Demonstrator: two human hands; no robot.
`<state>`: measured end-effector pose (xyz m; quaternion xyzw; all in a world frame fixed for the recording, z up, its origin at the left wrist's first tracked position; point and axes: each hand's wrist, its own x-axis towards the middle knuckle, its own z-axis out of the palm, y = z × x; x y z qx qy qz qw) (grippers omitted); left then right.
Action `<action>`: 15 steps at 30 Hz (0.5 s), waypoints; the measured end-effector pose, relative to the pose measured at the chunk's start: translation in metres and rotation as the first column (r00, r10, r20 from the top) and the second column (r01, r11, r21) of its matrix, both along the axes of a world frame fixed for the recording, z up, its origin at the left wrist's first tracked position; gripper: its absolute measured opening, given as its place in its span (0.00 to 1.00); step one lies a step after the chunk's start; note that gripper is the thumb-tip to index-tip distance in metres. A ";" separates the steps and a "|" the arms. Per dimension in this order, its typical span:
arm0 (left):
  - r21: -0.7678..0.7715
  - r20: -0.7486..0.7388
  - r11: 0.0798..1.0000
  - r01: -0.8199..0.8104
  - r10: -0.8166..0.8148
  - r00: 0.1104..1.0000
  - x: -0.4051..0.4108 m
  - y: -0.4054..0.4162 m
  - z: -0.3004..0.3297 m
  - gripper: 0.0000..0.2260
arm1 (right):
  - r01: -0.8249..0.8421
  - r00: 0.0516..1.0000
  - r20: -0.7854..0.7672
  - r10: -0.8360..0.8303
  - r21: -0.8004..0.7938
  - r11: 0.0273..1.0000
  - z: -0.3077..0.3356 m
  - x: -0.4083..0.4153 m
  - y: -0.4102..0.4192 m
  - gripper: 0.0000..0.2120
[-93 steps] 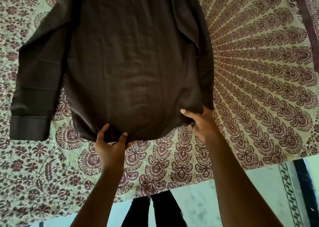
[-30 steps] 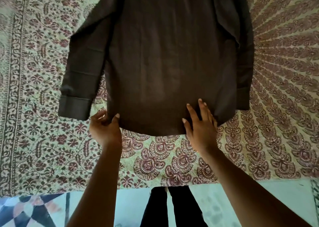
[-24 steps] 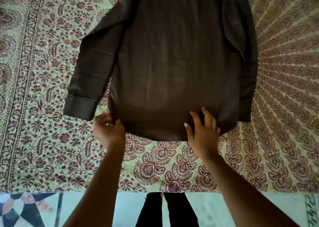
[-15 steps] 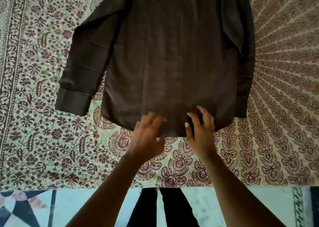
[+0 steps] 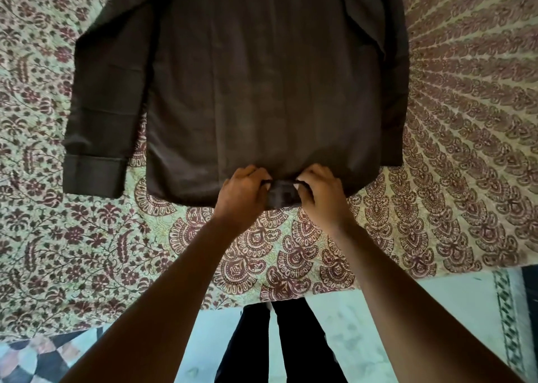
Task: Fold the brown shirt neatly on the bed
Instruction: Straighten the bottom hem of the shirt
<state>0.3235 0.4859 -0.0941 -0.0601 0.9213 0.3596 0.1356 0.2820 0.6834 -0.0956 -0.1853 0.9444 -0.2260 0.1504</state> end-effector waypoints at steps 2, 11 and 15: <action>-0.012 0.019 0.999 0.051 -0.050 0.999 0.002 0.000 0.006 0.18 | 0.065 0.993 0.105 -0.059 -0.059 0.996 0.004 -0.008 -0.001 0.06; -0.374 -0.096 0.910 0.180 -0.231 0.968 0.025 0.016 -0.002 0.21 | 0.086 0.978 0.203 -0.046 -0.194 0.977 0.012 -0.008 0.008 0.08; -0.287 -0.130 0.954 0.091 -0.133 0.983 0.021 0.019 0.000 0.13 | 0.003 0.971 0.235 0.036 -0.167 0.986 0.014 -0.005 0.016 0.18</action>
